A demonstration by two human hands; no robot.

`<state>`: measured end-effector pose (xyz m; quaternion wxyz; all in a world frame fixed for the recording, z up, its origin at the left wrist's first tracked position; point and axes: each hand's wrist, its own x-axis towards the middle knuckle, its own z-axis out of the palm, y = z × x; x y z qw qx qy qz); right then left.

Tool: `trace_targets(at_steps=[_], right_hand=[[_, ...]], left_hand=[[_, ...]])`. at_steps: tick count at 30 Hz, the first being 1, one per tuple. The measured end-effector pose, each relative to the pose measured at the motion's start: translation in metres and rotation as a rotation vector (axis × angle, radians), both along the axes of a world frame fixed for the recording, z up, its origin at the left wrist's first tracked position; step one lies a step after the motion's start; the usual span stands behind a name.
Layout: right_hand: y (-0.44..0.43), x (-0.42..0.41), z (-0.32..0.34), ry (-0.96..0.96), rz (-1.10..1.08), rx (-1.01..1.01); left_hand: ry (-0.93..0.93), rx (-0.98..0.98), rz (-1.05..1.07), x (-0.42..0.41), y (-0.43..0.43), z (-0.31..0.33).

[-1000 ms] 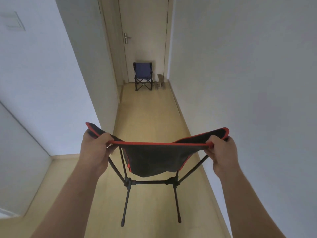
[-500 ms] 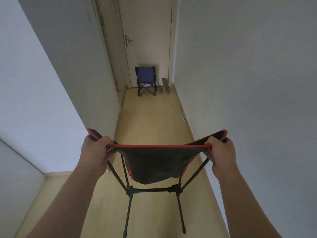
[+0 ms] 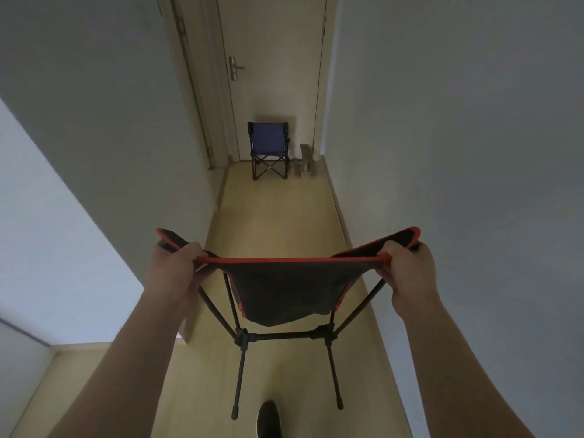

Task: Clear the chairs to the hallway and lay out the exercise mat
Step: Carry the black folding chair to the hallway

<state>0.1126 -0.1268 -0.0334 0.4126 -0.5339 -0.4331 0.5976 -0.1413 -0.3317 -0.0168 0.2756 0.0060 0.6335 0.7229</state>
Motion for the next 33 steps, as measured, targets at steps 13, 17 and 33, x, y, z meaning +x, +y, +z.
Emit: trace_targets(at_steps=[13,17,33], right_hand=[[0.129,-0.128,0.004,0.032,-0.055,-0.014],[0.175,-0.164,-0.003,0.045,-0.066,-0.047],[0.397,-0.291,-0.022,0.043,-0.013,-0.117]], left_hand=[[0.027,0.05,-0.082,-0.144,0.147,-0.002],[0.019,0.045,-0.071,-0.181,0.195,-0.007],[0.038,-0.021,0.027,-0.291,0.396,-0.016]])
